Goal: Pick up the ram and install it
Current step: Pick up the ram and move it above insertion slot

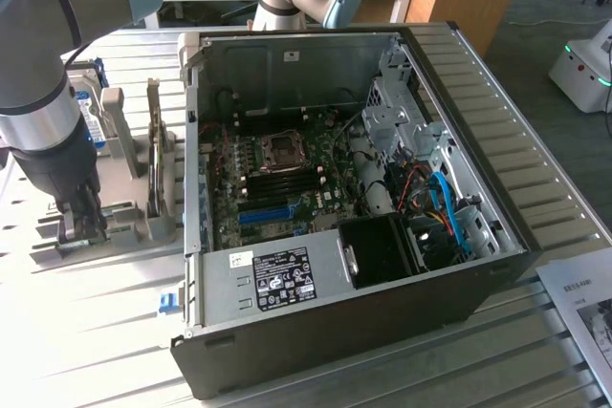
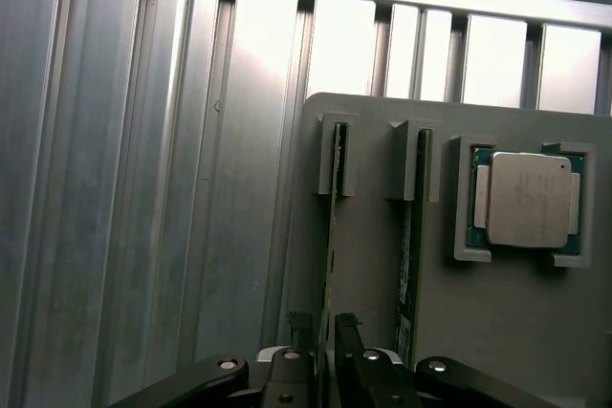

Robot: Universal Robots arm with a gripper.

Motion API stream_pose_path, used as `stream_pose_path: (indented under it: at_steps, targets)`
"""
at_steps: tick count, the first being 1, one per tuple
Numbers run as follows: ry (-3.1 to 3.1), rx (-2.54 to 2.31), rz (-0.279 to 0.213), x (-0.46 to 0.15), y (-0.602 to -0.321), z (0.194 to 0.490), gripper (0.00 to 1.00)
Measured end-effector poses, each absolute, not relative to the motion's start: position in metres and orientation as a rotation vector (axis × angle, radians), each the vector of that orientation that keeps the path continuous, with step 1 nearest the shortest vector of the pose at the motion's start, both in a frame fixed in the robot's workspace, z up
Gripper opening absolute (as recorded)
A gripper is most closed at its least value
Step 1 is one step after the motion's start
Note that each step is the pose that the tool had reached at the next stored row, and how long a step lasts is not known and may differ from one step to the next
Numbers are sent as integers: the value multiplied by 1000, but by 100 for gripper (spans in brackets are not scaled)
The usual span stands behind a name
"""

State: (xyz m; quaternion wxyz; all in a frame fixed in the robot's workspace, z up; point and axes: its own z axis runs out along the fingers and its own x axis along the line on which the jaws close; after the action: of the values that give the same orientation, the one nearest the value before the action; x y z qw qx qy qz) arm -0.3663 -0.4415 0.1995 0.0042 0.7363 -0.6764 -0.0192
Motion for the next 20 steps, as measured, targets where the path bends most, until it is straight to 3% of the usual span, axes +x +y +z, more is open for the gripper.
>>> stream_pose_path:
  at_steps: [8, 11, 12, 20]
  targets:
    - [-2119, 2307, -60, -366, -441, 199, 24]
    - [-2119, 2307, -60, -366, -441, 199, 22]
    - [-2119, 2307, -60, -366, -441, 199, 15]
    - [-2119, 2307, -60, -366, -441, 200, 15]
